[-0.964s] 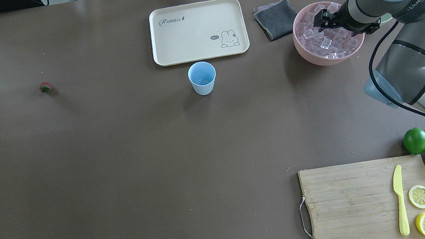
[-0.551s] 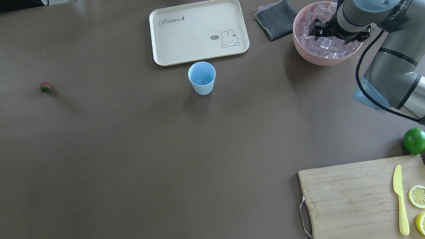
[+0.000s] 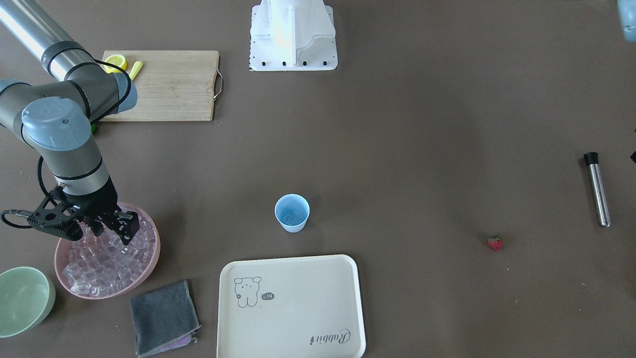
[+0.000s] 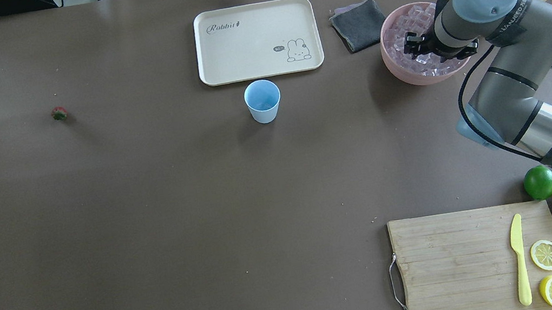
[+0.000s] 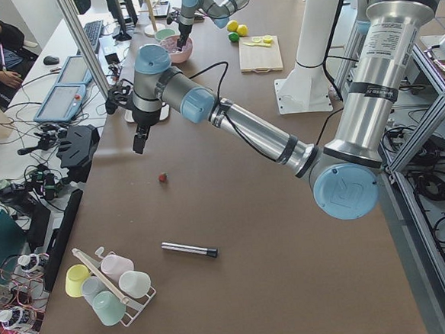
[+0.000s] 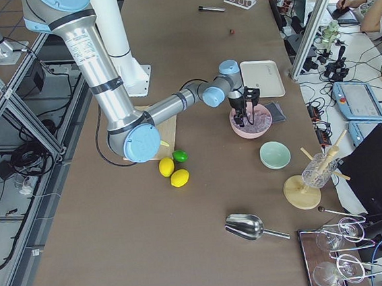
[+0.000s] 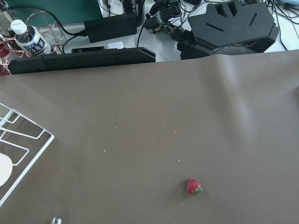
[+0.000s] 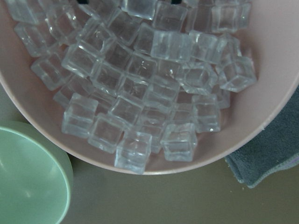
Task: Mash ice and strawberries in cup
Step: 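Lower the right gripper into the pink bowl and grasp another ice cube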
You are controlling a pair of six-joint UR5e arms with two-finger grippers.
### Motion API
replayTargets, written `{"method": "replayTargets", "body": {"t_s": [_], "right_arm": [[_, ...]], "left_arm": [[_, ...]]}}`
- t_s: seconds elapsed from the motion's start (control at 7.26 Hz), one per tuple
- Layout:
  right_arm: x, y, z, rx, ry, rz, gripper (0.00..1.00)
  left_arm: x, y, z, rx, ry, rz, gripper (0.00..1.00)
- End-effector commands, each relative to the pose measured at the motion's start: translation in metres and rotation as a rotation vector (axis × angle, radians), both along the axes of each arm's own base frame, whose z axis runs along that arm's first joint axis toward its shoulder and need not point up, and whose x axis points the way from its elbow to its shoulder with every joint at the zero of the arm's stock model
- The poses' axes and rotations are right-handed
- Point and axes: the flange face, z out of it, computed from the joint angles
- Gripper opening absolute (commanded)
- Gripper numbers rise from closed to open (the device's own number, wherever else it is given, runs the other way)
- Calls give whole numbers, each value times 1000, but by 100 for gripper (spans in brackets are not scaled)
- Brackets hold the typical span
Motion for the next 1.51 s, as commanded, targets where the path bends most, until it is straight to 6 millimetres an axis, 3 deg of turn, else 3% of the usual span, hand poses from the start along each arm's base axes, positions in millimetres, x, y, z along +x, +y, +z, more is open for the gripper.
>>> {"method": "replayTargets", "body": {"t_s": [0.0, 0.14, 0.41, 0.69, 0.96, 1.24, 1.38], "right_arm": [[-2, -2, -2, 1, 0, -1, 57], [-4, -4, 0, -3, 4, -1, 42], [-5, -3, 3, -6, 7, -6, 0], [3, -7, -5, 2, -6, 6, 0], [36, -14, -34, 28, -64, 30, 0], [58, -6, -87, 92, -146, 43, 0], [52, -6, -118, 140, -174, 35, 0]], "left_arm": [[0, 0, 1, -2, 0, -1, 98], [1, 0, 2, 24, 6, -2, 98], [1, 1, 4, 23, 7, -4, 98], [1, 1, 4, 23, 7, -4, 98], [1, 1, 4, 25, 8, -4, 98], [1, 3, 0, 31, 11, -4, 98], [1, 3, -2, 34, 11, -4, 98]]}}
